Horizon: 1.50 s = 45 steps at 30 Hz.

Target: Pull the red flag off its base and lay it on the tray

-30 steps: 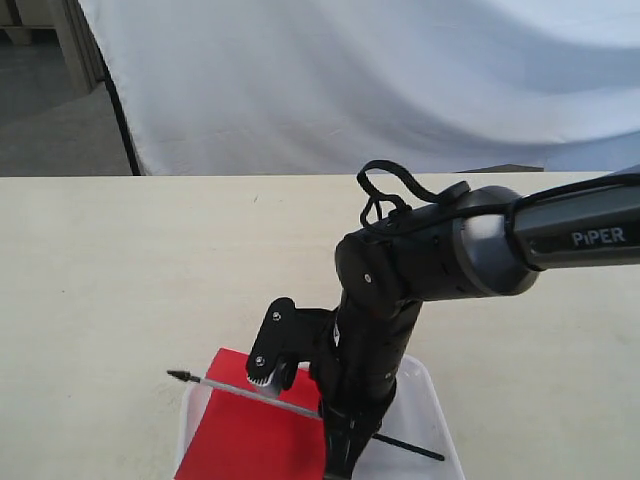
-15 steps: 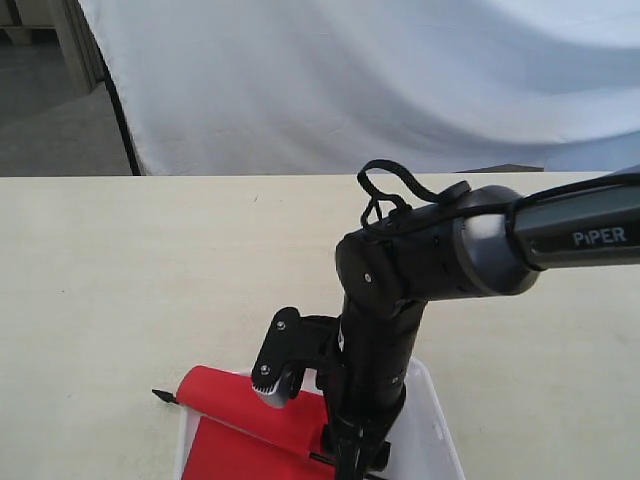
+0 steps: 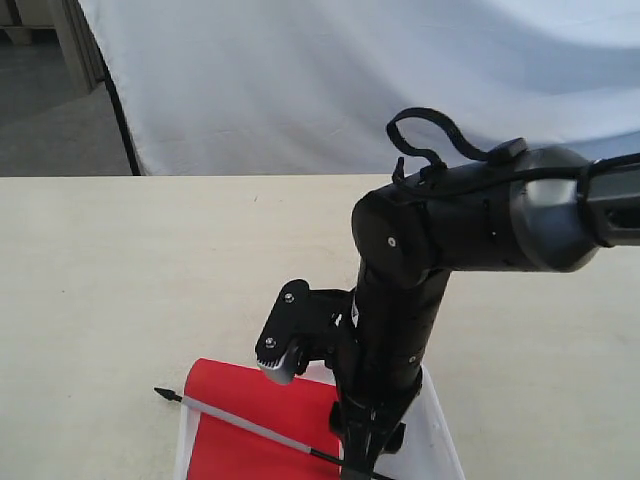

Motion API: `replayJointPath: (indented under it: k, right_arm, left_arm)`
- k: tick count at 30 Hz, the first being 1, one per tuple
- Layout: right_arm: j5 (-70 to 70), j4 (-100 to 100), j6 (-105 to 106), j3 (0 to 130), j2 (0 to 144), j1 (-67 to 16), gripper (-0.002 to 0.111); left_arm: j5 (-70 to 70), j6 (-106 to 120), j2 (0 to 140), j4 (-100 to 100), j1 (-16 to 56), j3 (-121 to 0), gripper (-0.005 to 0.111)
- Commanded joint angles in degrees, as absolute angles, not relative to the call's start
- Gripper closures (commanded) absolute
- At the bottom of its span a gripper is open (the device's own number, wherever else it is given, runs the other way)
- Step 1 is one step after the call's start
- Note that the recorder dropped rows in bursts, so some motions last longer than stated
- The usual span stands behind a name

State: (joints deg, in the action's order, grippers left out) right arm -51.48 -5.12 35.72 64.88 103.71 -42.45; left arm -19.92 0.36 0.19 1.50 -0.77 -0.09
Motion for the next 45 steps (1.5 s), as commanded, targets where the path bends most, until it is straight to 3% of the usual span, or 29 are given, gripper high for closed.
replayJointPath:
  k: [1, 4, 14, 21, 34, 39, 45]
  right_arm:
    - [-52.58, -4.67, 33.14, 65.25, 101.62, -42.46, 0.081]
    - [-52.58, -4.54, 31.29, 65.25, 100.87, -41.87, 0.109]
    - [-50.63, -9.73, 21.44, 65.25, 100.88, -30.95, 0.109]
    - [-48.26, -19.86, 20.87, 65.25, 100.88, -17.67, 0.109]
    - [-49.29, -19.27, 17.05, 65.25, 100.77, 5.79, 0.109]
    - [-51.85, -17.36, 14.0, 65.25, 100.77, 10.35, 0.109]
    - [-52.1, -14.25, 15.38, 65.25, 98.38, 9.68, 0.109]
  left_arm:
    - [-19.66, 0.0, 0.0, 1.65, -0.61, 0.0, 0.107]
    - [-19.66, 0.0, 0.0, 1.65, -0.61, 0.0, 0.107]
    - [-19.66, 0.0, 0.0, 1.65, -0.61, 0.0, 0.107]
    - [-19.66, 0.0, 0.0, 1.65, -0.61, 0.0, 0.107]
    - [-19.66, 0.0, 0.0, 1.65, -0.61, 0.0, 0.107]
    - [-19.66, 0.0, 0.0, 1.65, -0.61, 0.0, 0.107]
    - [-19.66, 0.0, 0.0, 1.65, -0.61, 0.0, 0.107]
